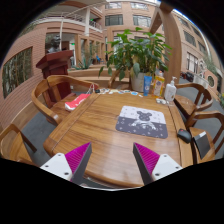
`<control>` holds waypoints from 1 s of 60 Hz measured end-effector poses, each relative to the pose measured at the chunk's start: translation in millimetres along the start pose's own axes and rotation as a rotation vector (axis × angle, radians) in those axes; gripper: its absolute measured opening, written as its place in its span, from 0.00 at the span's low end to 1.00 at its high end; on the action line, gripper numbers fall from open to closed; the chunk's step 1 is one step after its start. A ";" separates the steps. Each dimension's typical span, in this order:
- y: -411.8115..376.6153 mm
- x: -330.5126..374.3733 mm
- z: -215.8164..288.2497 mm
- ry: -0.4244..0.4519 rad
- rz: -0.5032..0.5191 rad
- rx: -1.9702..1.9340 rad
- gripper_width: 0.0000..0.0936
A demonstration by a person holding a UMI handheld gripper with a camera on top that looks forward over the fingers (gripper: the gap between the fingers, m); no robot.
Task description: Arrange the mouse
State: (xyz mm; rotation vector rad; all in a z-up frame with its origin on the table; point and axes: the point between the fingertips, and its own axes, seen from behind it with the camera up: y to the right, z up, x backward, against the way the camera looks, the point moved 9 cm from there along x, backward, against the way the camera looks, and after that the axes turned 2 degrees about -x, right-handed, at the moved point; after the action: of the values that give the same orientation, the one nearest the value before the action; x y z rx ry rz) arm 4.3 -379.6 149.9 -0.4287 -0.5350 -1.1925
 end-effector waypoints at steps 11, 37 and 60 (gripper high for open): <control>97.8 -13.4 -40.0 -0.047 -0.105 -0.069 0.91; 311.3 -40.7 -48.3 0.040 -0.416 -0.180 0.92; 361.6 -112.9 -22.8 0.038 -0.402 -0.158 0.90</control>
State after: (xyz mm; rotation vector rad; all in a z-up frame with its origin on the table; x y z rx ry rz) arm 320.1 -193.6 51.8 -0.4437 -0.5098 -1.6334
